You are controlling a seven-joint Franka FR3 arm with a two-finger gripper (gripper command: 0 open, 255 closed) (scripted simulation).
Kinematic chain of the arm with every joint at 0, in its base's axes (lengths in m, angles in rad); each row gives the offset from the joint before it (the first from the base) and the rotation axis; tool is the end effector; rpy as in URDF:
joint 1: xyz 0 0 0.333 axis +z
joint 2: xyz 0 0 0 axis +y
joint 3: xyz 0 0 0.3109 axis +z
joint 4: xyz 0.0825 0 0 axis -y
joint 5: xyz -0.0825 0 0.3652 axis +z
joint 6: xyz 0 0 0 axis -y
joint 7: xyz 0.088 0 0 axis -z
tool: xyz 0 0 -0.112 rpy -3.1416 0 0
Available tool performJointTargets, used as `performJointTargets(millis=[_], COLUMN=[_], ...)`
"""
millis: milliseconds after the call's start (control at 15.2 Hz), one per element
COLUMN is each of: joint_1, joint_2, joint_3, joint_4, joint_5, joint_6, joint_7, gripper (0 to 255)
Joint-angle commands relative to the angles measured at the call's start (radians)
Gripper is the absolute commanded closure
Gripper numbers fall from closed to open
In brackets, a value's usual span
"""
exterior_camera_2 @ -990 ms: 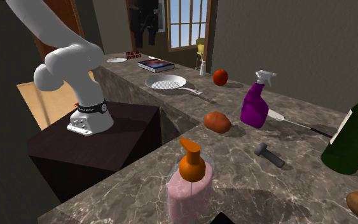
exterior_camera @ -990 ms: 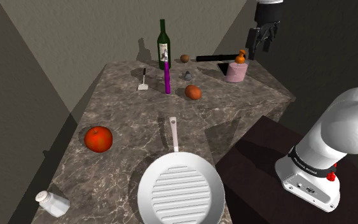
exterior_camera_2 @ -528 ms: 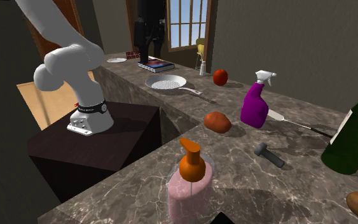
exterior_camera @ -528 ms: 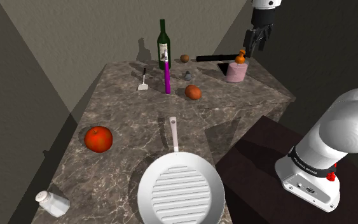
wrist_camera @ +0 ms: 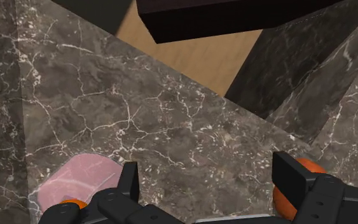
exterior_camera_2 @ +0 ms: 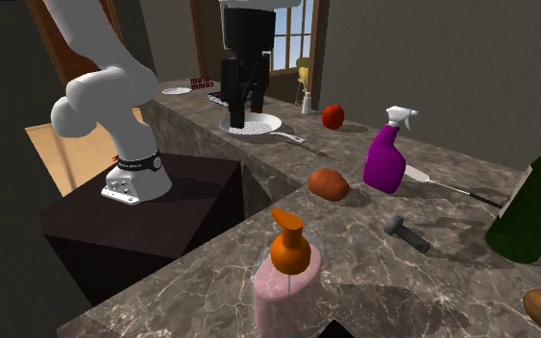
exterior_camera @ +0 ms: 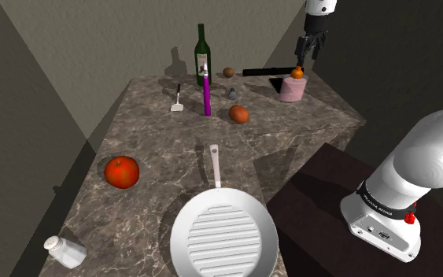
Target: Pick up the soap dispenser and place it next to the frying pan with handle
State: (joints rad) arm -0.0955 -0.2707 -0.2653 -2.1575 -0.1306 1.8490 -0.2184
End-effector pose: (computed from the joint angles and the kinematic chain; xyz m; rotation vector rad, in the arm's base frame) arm 0.4190 -0.1778 0.4997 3.0973 -0.1437 -0.0913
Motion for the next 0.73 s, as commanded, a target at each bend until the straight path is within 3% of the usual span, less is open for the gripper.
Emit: performJointTargets(millis=[0, 660], joint_1=[-0.011, -0.083], joint_2=[0.060, 0.424], joint_3=[-0.032, -0.123], joint_4=[0.036, 0.345], joint_5=[0.009, 0.153], joint_6=[0.032, 0.099], joint_7=[-0.045, -0.255], gripper=[0, 0])
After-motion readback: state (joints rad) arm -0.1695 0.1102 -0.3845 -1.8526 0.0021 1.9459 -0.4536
